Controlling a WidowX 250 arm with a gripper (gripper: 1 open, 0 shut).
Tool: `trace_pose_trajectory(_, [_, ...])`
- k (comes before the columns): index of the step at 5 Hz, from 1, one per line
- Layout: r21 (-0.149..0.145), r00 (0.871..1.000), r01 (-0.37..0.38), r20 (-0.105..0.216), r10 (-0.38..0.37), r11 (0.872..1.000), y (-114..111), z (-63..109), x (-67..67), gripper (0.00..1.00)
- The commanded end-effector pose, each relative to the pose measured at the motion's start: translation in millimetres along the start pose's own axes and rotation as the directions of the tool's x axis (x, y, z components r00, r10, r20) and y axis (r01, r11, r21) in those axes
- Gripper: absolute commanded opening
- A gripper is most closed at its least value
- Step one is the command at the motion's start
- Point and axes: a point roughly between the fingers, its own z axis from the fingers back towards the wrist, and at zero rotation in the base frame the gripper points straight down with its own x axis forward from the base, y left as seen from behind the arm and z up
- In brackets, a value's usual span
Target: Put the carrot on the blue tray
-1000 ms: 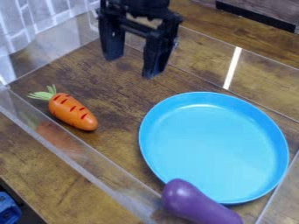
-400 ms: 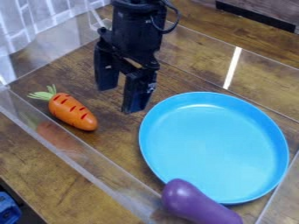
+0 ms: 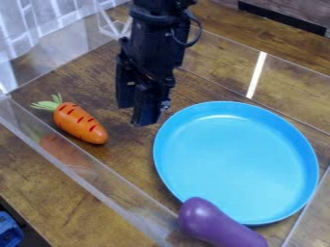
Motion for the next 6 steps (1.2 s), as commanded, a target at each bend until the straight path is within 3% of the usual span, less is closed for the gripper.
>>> trace_pose_trajectory(1, [0.016, 1.0, 0.014, 0.027, -0.014, 1.0, 15.9, 4.4, -4.6, 1.0])
trace_pose_trajectory(2, [0.022, 0.998, 0.065, 0.018, -0.065, 0.998, 25.1, -1.4, -8.0, 1.0])
trace_pose_trajectory(3, [0.039, 0.987, 0.162, 0.007, -0.162, 0.986, 19.9, -1.3, -5.6, 1.0])
trace_pose_trajectory(4, [0.055, 0.97, 0.243, 0.0, -0.243, 0.969, 15.0, -1.7, -4.7, 1.0])
trace_pose_trajectory(6, [0.092, 0.926, 0.377, -0.013, -0.378, 0.922, 32.3, -28.3, -28.8, 1.0])
